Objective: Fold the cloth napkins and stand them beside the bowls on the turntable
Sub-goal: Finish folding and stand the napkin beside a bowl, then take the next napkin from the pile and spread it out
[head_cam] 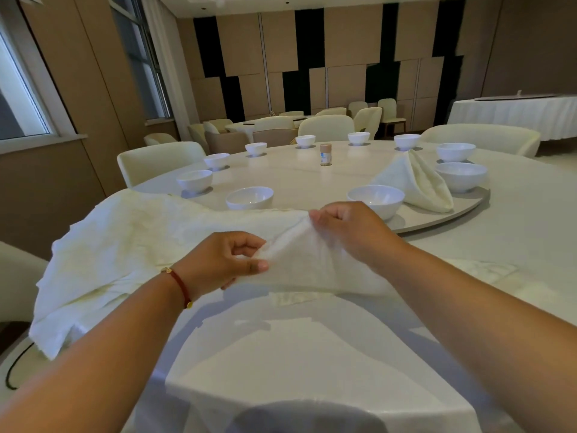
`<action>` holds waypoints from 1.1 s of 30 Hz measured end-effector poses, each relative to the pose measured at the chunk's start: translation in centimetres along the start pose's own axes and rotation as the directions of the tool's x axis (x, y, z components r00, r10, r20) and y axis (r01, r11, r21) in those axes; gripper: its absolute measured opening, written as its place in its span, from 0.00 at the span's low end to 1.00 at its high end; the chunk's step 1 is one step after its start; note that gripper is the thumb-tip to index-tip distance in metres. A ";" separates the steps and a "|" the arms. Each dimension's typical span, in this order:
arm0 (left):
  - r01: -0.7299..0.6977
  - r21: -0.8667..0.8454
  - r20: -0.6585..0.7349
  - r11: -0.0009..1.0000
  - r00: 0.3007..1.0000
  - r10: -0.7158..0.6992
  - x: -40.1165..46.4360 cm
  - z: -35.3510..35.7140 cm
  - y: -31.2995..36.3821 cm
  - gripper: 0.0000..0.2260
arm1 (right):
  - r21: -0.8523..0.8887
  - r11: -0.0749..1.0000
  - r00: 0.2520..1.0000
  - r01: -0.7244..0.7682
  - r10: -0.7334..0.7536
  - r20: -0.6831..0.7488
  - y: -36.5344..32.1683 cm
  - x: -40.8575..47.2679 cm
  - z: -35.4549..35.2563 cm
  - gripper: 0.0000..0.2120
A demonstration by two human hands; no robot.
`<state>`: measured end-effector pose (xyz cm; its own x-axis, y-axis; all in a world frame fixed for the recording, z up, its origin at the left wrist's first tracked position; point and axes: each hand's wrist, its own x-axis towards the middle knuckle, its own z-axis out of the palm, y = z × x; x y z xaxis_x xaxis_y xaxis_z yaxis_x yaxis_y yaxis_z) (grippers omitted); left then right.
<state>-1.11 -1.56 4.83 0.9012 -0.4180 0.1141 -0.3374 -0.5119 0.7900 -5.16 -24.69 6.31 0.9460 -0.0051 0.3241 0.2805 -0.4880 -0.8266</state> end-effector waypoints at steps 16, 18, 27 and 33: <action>0.230 -0.215 -0.195 0.949 0.942 -0.272 9.3 -4.0 3.8 0.05 | -0.470 0.835 0.928 -0.286 0.121 -0.352 0.8 12.9 -3.1 0.14; 0.254 -0.263 -0.203 0.931 0.928 -0.311 11.3 -3.8 4.2 0.03 | -0.345 0.892 0.911 -0.290 0.146 -0.387 1.9 14.8 -3.2 0.11; 0.091 -0.228 -0.165 0.969 0.978 -0.131 16.2 -1.2 2.1 0.24 | -0.488 0.836 0.968 -0.251 0.211 -0.137 3.5 16.6 -2.2 0.23; -0.091 0.246 -0.369 0.965 0.912 0.180 12.2 0.2 2.4 0.07 | -0.413 0.911 0.985 0.003 -0.074 -0.156 3.3 12.1 -0.8 0.18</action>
<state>9.04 -8.01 8.03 0.8614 -0.1966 0.4683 -0.4745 -0.6404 0.6039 7.03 -27.05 7.86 0.8860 -0.1049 0.4517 0.1913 -0.8048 -0.5619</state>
